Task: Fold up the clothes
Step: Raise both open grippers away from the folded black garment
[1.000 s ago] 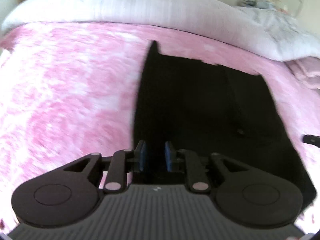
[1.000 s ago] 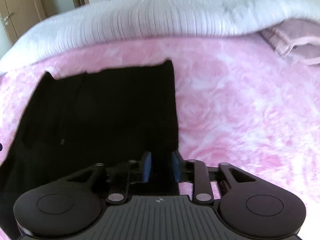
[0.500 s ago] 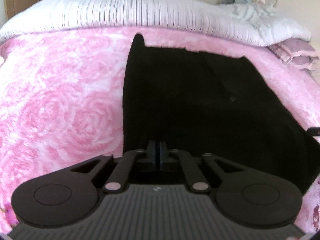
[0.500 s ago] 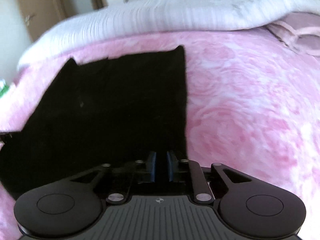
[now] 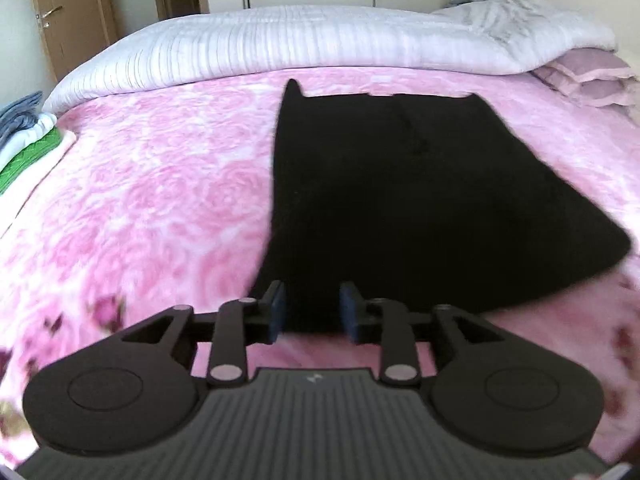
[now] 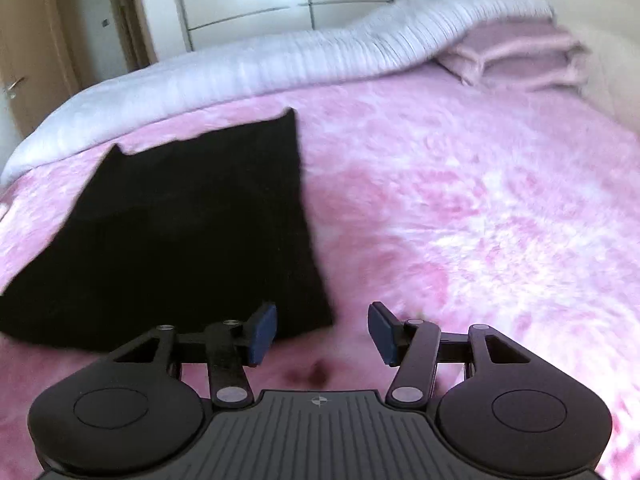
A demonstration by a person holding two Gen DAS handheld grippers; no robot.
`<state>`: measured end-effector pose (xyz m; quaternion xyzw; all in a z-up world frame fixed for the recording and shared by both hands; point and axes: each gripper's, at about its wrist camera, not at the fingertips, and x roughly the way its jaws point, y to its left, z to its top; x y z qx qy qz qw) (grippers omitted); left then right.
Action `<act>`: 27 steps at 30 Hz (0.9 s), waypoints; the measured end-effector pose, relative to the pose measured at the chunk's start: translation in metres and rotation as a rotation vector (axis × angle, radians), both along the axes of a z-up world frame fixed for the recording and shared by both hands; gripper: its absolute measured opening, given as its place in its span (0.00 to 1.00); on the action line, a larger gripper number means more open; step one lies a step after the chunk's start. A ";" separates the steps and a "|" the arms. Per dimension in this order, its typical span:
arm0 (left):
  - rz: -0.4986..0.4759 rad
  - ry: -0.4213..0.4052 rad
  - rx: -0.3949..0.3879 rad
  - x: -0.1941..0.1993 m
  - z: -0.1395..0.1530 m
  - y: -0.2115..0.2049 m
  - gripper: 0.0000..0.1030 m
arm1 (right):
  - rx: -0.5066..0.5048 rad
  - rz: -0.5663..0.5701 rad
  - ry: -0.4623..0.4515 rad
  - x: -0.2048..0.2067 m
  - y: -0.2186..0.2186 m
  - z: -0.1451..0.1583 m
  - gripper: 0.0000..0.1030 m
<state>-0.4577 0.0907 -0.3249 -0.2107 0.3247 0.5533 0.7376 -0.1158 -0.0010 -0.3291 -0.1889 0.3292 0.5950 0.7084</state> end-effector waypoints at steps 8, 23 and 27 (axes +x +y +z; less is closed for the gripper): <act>0.066 -0.057 0.022 0.008 0.043 -0.116 0.35 | -0.013 0.070 -0.003 -0.081 -0.074 0.041 0.54; 0.011 -0.018 0.189 0.005 0.079 -0.229 0.39 | 0.048 -0.003 -0.044 -0.119 -0.166 0.081 0.54; -0.003 -0.055 0.201 -0.003 0.083 -0.231 0.39 | 0.042 0.005 -0.061 -0.129 -0.170 0.085 0.54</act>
